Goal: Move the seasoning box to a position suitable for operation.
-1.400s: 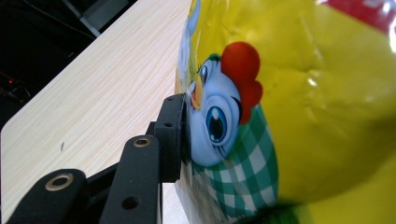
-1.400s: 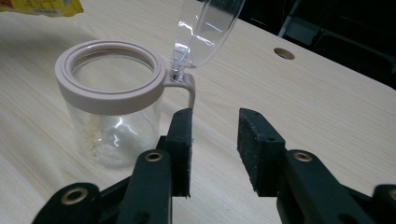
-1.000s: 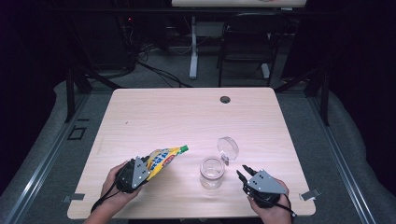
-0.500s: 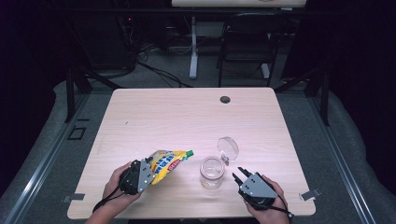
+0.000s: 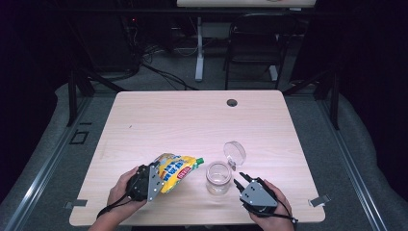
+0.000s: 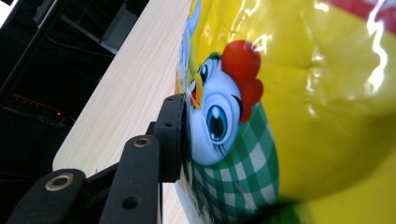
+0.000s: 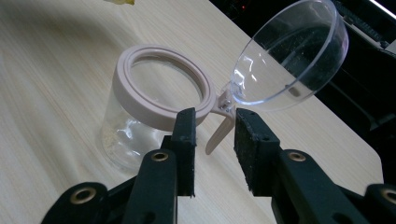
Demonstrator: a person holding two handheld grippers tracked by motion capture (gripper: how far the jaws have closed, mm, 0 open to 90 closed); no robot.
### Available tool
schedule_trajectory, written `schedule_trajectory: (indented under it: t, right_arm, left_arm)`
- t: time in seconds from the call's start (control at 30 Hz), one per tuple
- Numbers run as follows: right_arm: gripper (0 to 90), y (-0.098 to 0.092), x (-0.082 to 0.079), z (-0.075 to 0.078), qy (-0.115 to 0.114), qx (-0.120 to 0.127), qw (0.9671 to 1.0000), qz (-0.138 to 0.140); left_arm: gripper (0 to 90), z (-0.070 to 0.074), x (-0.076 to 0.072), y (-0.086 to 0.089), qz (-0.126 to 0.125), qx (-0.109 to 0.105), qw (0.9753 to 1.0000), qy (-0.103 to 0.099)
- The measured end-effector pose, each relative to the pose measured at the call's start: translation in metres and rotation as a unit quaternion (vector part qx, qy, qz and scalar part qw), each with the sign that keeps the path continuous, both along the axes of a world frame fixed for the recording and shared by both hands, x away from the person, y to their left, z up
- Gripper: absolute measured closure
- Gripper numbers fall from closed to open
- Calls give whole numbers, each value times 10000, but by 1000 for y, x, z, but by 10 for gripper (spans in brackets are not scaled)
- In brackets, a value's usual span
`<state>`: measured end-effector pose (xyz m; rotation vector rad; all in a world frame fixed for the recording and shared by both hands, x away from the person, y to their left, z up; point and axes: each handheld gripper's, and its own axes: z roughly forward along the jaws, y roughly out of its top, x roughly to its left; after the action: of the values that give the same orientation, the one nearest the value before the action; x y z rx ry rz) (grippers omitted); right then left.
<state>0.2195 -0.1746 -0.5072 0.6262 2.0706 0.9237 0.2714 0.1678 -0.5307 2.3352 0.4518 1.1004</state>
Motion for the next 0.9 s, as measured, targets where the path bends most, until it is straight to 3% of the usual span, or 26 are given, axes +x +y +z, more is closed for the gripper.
schedule_trajectory:
  t: [0.5, 0.77, 0.9]
  right_arm:
    - [687, 14, 4, 2, -190, -176, 9995, 178]
    - [685, 23, 7, 2, -165, -321, 9988, 326]
    - [684, 27, 9, 2, -188, -405, 9983, 368]
  left_arm:
    - [625, 0, -4, -12, -97, 350, 9991, -214]
    - [625, 2, -3, -18, -167, 580, 9978, -279]
    - [625, 3, -3, -21, -179, 585, 9976, -329]
